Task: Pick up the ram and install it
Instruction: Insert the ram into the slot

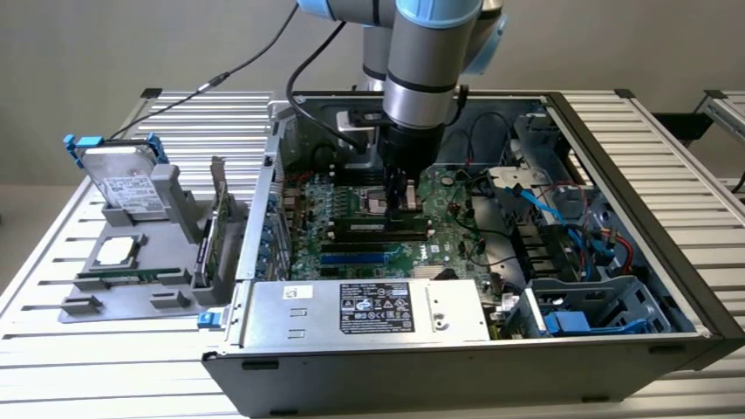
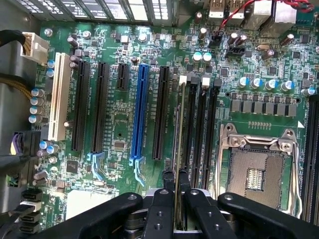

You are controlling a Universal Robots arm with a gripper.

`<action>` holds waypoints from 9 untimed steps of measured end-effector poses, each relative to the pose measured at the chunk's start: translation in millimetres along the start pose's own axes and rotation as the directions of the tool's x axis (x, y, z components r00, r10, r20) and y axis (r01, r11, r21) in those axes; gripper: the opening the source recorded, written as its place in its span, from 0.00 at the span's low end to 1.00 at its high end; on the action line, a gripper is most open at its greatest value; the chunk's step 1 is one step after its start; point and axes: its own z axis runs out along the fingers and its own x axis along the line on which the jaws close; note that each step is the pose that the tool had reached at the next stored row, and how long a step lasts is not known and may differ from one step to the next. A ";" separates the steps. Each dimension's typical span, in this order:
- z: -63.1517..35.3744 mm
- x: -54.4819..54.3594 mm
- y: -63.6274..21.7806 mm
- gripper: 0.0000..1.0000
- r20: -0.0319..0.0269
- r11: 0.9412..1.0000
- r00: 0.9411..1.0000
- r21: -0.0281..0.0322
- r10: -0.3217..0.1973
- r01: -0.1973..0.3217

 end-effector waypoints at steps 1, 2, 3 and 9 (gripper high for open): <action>0.2 -0.1 0.0 0.13 -0.001 1.000 1.000 0.000 0.000 0.000; 0.4 -0.2 0.0 0.13 -0.001 1.000 1.000 0.000 0.000 0.000; 0.6 -0.2 0.0 0.13 -0.002 1.000 1.000 0.000 0.000 0.000; 1.5 -0.6 -0.1 0.13 -0.007 1.000 1.000 0.000 0.001 -0.001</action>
